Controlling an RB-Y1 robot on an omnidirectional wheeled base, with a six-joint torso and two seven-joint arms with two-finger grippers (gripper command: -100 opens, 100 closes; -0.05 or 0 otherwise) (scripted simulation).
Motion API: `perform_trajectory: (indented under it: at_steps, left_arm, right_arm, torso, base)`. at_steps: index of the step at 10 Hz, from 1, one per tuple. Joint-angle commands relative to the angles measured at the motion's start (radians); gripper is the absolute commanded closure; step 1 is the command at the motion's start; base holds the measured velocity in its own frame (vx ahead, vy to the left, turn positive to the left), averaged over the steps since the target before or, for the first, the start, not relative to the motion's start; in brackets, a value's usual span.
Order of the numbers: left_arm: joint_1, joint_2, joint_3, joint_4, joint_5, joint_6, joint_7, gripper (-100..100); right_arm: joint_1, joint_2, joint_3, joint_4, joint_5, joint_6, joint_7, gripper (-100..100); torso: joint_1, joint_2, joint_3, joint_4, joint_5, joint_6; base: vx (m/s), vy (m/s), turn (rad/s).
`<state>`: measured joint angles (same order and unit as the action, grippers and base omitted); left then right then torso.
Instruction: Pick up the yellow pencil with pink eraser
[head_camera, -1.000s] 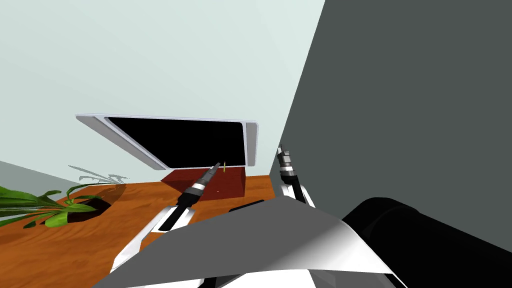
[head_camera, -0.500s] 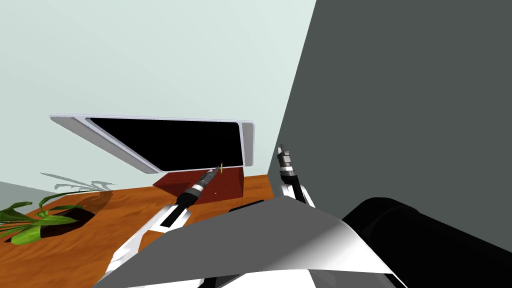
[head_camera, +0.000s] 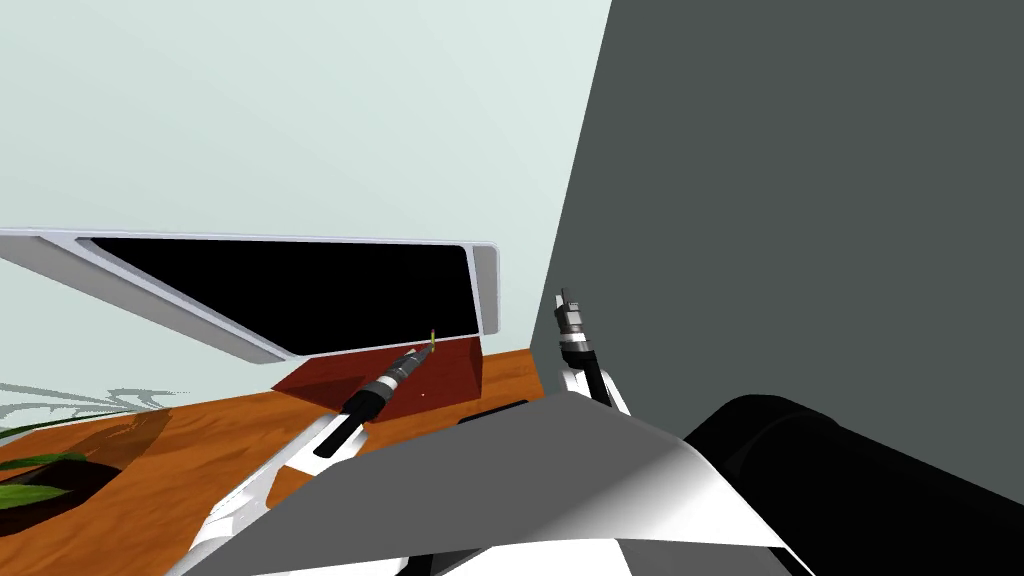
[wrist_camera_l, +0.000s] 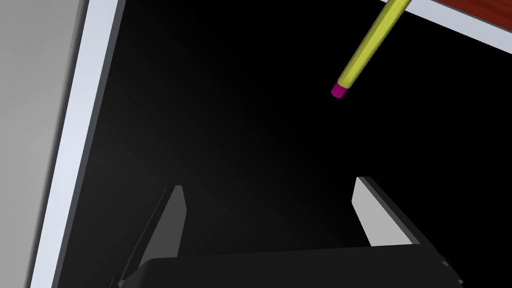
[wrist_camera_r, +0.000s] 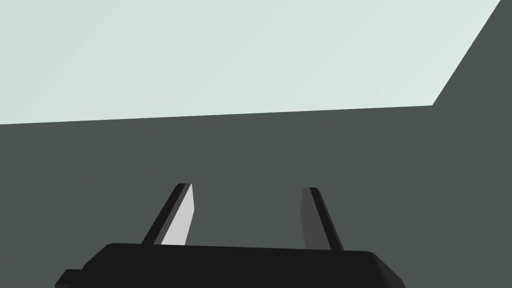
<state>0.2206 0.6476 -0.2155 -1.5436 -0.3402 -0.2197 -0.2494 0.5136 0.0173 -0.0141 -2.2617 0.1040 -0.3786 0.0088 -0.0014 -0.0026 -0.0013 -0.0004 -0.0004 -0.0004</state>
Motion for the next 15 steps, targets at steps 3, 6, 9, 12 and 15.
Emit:
perform_trajectory:
  at_steps: [3, 6, 9, 12, 15]
  left_arm:
    - [-0.033, 0.044, -0.027, 0.084, -0.026, 0.051, -0.012, -100]
    - [-0.048, 0.073, -0.04, 0.163, -0.041, 0.076, -0.021, -100]
    - [-0.061, 0.097, -0.052, 0.234, -0.054, 0.098, -0.028, -100]
    - [-0.076, 0.122, -0.067, 0.319, -0.069, 0.127, -0.036, -100]
    - [-0.083, 0.132, -0.074, 0.363, -0.075, 0.142, -0.04, -100]
  right_arm:
    - [0.0, 0.0, 0.0, 0.0, 0.0, 0.0, 0.0, 0]
    - [0.0, 0.0, 0.0, 0.0, 0.0, 0.0, 0.0, 0]
    - [0.0, 0.0, 0.0, 0.0, 0.0, 0.0, 0.0, 0]
    - [0.0, 0.0, 0.0, 0.0, 0.0, 0.0, 0.0, 0]
    - [0.0, 0.0, 0.0, 0.0, 0.0, 0.0, 0.0, 0]
  torso:
    - [0.0, -0.001, 0.0, 0.0, 0.0, 0.0]
    - [0.001, 0.0, 0.0, 0.0, 0.0, 0.0]
    - [0.0, -0.001, -0.001, 0.0, 0.0, 0.0]
    - [-0.002, -0.004, -0.002, -0.001, 0.0, 0.0]
    - [0.0, -0.001, -0.001, 0.0, 0.0, 0.0]
  base:
    - [0.042, -0.036, -0.083]
    - [0.036, -0.032, -0.08]
    - [0.059, -0.031, -0.084]
    - [0.089, -0.059, -0.106]
    - [0.055, -0.03, -0.055]
